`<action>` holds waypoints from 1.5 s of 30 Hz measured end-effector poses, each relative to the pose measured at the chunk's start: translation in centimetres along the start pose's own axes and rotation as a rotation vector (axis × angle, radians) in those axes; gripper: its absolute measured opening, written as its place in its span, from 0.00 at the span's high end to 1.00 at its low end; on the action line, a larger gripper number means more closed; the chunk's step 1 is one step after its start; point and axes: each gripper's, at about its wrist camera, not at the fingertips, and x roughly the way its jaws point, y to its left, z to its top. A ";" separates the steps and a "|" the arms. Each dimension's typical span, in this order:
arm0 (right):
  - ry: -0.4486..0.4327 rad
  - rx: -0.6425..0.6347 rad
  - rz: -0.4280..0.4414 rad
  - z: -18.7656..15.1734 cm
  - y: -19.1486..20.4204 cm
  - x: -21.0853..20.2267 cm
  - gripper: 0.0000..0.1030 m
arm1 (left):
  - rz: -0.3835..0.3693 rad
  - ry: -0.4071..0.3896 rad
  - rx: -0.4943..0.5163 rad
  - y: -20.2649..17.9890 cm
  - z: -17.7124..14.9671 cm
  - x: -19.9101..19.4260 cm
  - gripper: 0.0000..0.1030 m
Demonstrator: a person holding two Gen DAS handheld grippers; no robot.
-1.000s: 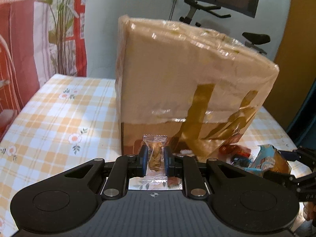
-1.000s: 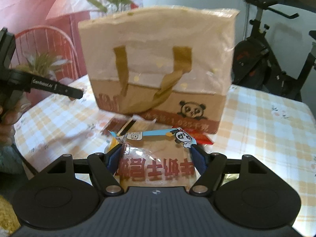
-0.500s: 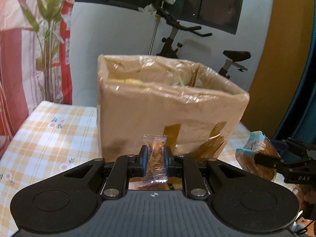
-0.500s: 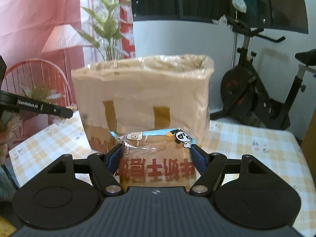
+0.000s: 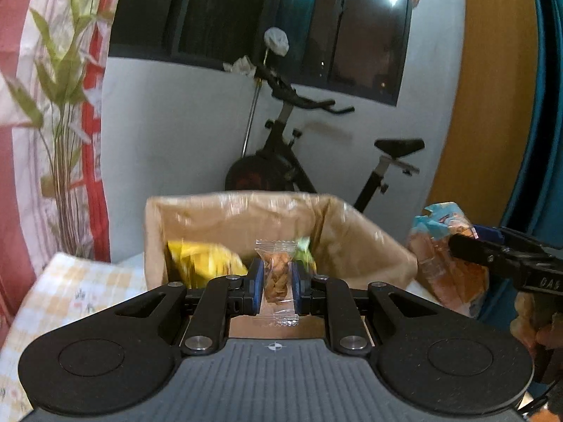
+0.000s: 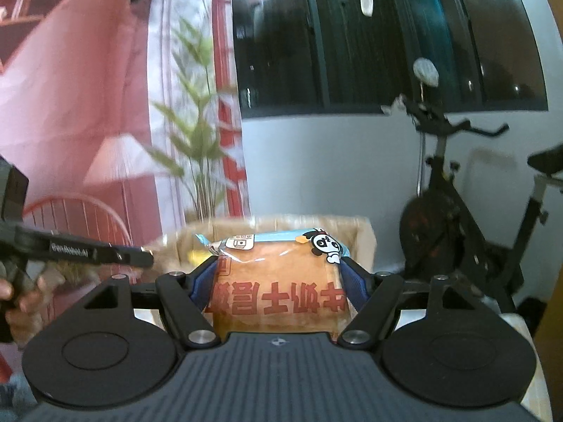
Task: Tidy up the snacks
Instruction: 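Lift both held packets and carry them over the box, then open both tools to drop the nut packet and bread bag into the box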
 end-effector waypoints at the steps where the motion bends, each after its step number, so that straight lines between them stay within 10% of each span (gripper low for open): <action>1: -0.013 -0.005 0.006 0.6 -0.1 0.6 0.28 | 0.000 -0.008 -0.002 0.2 0.6 0.4 0.83; 11: -0.043 -0.050 -0.015 2.9 -0.4 9.6 0.28 | 0.073 0.013 0.003 2.0 2.7 5.6 0.83; 22: 0.110 -0.090 -0.042 0.4 -0.6 15.0 0.27 | 0.070 0.114 -0.011 3.4 1.7 8.6 0.79; 28: 0.140 -0.082 -0.063 -0.5 -0.9 14.3 0.23 | 0.072 0.129 0.002 3.2 1.4 7.9 0.63; 45: 0.093 -0.010 -0.015 -1.2 0.3 6.5 0.22 | 0.075 0.072 -0.081 0.6 -2.7 -0.3 0.61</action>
